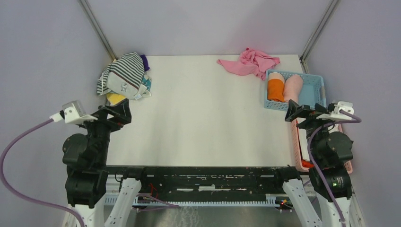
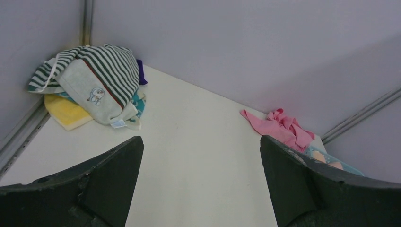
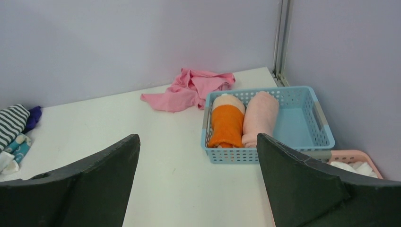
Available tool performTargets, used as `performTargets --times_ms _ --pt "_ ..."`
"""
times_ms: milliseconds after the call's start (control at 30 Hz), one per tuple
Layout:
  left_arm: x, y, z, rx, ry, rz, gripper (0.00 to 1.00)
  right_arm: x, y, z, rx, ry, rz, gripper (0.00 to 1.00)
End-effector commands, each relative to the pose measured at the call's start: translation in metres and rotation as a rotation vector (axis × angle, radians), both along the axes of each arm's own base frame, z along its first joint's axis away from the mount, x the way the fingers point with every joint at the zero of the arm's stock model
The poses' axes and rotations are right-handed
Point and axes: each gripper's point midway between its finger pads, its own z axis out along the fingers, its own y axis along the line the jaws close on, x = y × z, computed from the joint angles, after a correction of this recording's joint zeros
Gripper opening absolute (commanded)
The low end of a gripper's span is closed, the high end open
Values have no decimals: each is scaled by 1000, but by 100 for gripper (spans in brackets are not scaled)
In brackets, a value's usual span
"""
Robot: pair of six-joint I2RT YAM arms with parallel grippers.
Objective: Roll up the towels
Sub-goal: Reset both arms
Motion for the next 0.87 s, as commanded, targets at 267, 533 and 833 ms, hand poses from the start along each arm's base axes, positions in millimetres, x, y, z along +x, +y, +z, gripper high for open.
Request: performTargets --times_ms 267,533,833 --pt "24 12 -93 74 162 72 99 3 -6 -71 1 104 -51 100" --pt "44 1 -104 110 154 34 99 10 -11 -82 -24 144 -81 100" --pt "48 -7 -110 118 155 -3 100 14 -9 -86 -31 166 -79 100"
